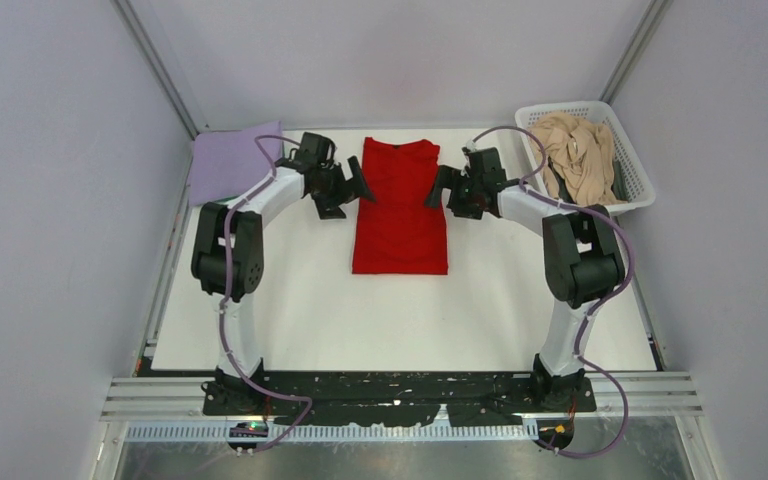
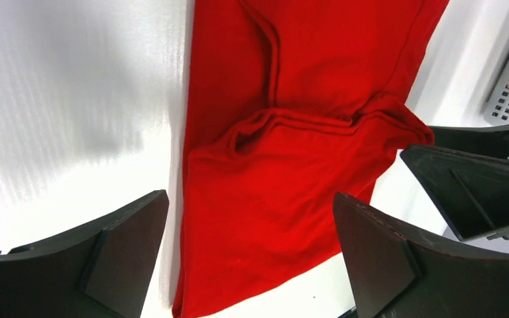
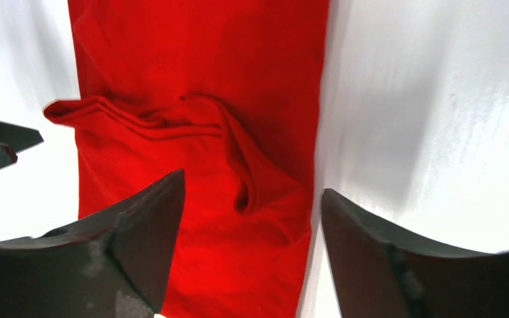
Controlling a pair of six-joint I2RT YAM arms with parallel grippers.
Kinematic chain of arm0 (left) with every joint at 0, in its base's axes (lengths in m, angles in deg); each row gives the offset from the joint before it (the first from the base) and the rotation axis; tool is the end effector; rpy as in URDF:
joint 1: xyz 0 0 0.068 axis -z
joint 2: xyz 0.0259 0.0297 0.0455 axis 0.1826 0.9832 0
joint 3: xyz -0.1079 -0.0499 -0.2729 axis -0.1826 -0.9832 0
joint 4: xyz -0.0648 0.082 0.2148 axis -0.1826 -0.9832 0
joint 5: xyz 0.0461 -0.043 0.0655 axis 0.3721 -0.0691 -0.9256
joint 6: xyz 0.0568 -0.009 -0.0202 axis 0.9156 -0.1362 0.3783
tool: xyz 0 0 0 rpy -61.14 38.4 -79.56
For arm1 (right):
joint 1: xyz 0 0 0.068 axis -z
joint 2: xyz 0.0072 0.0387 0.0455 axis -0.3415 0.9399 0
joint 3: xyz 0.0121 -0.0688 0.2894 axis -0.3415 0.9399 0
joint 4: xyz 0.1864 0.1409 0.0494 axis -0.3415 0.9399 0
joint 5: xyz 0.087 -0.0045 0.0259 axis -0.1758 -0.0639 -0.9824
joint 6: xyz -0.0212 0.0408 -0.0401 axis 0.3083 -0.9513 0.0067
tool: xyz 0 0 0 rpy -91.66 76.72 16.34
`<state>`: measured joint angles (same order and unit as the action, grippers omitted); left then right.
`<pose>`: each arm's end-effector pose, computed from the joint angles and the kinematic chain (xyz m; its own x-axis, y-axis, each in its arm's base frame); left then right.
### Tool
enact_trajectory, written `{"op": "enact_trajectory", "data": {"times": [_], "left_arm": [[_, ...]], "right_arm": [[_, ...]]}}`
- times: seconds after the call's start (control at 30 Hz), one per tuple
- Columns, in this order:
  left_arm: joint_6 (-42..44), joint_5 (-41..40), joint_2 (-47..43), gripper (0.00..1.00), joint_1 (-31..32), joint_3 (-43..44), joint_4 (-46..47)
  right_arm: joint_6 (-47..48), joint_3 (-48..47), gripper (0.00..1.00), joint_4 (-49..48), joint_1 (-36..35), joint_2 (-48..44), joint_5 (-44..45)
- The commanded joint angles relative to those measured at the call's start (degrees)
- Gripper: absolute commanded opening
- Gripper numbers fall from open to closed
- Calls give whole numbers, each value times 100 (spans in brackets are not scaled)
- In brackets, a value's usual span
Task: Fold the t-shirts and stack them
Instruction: Fold the folded rectangular tshirt in 1/3 of the way
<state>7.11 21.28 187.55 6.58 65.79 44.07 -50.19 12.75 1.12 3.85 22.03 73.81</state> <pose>0.4185 -0.1445 0.2288 -0.8970 -0.3580 -0.2592 -0.1552 0.8043 -0.5736 0.3907 0.1245 0.2135 -0.8170 0.2086 -0.5376 -0.0783 0.8835 0.4618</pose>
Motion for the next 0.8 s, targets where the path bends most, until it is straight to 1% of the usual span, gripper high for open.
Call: {"op": "enact_trajectory", "data": {"times": [0.0,0.17,0.3,0.4,0.47,0.53,0.63,0.77], "left_arm": [[136,56,-813,100,-49,-441,82],[298,82,-1743,100,-36,-1600,231],[366,-63,-2393,100,22,-2424,173],[309,-45,-2616,100,131,-2916,173],[237,-25,-2693,99,209,-3194,235],[158,17,-2724,100,285,-3426,330],[68,113,-2714,100,347,-3565,462],[20,107,-2691,100,420,-3551,507]], "right_arm": [[146,176,96,-387,22,-577,28],[91,1048,95,-409,17,-1364,-35],[-11,1850,95,-402,-69,-1942,-259],[55,2283,95,-244,-263,-2261,-269],[95,2475,95,-344,-367,-2448,-324],[146,2507,95,-483,-434,-2511,-374],[167,2188,95,-674,-488,-2336,-517],[83,1541,95,-1056,-520,-1702,-632]]}}
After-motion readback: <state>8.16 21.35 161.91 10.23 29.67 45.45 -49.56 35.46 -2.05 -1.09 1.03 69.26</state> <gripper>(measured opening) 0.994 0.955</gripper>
